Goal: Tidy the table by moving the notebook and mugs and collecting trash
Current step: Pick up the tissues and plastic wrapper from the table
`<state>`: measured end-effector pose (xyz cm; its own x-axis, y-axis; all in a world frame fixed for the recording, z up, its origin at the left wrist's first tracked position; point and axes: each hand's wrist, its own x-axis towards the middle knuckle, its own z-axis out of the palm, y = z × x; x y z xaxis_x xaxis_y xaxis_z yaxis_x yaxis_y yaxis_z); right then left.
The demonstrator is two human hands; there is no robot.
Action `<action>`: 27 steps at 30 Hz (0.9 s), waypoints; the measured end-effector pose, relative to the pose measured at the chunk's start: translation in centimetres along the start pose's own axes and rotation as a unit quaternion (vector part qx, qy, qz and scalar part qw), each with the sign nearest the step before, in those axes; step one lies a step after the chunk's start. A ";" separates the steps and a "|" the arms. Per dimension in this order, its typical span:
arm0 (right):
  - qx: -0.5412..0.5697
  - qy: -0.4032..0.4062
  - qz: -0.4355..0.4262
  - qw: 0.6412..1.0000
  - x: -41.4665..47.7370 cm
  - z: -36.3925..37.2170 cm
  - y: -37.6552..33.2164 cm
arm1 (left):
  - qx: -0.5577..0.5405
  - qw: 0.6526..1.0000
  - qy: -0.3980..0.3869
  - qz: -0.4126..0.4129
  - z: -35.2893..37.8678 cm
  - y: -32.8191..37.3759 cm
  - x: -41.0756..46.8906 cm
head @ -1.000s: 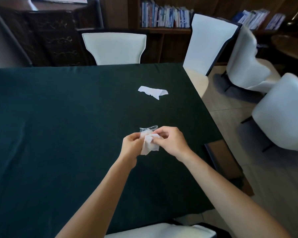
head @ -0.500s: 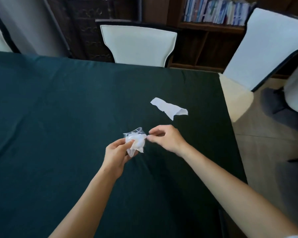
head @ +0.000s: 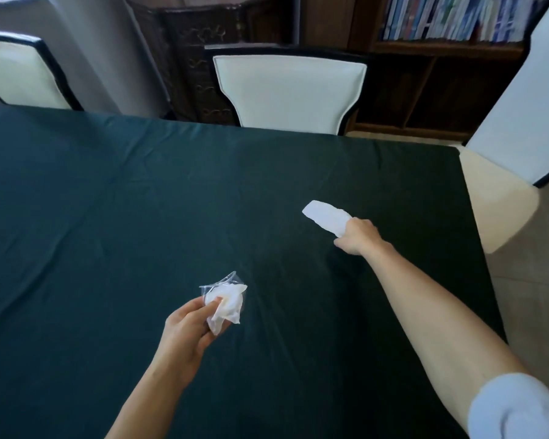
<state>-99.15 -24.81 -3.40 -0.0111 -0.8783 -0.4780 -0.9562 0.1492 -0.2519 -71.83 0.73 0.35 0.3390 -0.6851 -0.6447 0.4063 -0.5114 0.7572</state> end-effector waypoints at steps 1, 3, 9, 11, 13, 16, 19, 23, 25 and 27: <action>0.004 0.022 -0.009 1.000 -0.2 0.2 -0.4 | -0.005 1.000 0.002 0.001 -0.5 0.2 -0.4; 0.007 0.055 -0.034 0.998 -1.3 0.4 -1.4 | -0.016 1.000 0.006 0.007 -1.5 0.7 -1.3; 0.091 0.096 -0.209 0.969 -11.8 1.5 -9.8 | -0.053 0.996 0.033 0.071 -7.4 4.3 -6.4; 0.162 0.097 -0.240 0.952 -17.1 2.3 -13.4 | -0.056 0.992 0.043 0.104 -10.8 5.8 -9.1; 0.217 0.093 -0.259 0.937 -22.5 3.4 -16.4 | -0.044 0.987 0.048 0.145 -14.5 7.0 -12.0; 0.269 0.071 -0.313 0.908 -31.7 5.4 -20.9 | -0.017 0.976 0.053 0.211 -21.4 8.3 -17.3; 0.259 0.056 -0.383 0.885 -41.5 6.7 -25.7 | -0.012 0.962 0.054 0.266 -29.1 8.9 -22.6; 0.276 -0.008 -0.456 0.846 -54.2 9.0 -33.5 | -0.031 0.945 0.099 0.309 -40.8 8.2 -29.3; 0.310 -0.084 -0.486 0.813 -59.9 11.0 -38.1 | -0.066 0.935 0.138 0.321 -46.9 7.1 -32.2; 0.335 -0.136 -0.506 0.783 -64.7 13.7 -42.3 | -0.098 0.928 0.167 0.320 -51.9 6.1 -34.4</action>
<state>-53.95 31.91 26.65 0.8031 -0.5851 0.1130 -0.0666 -0.2766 -0.9587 -36.99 48.13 21.69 0.7942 -0.6007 -0.0914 0.1662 0.0701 0.9836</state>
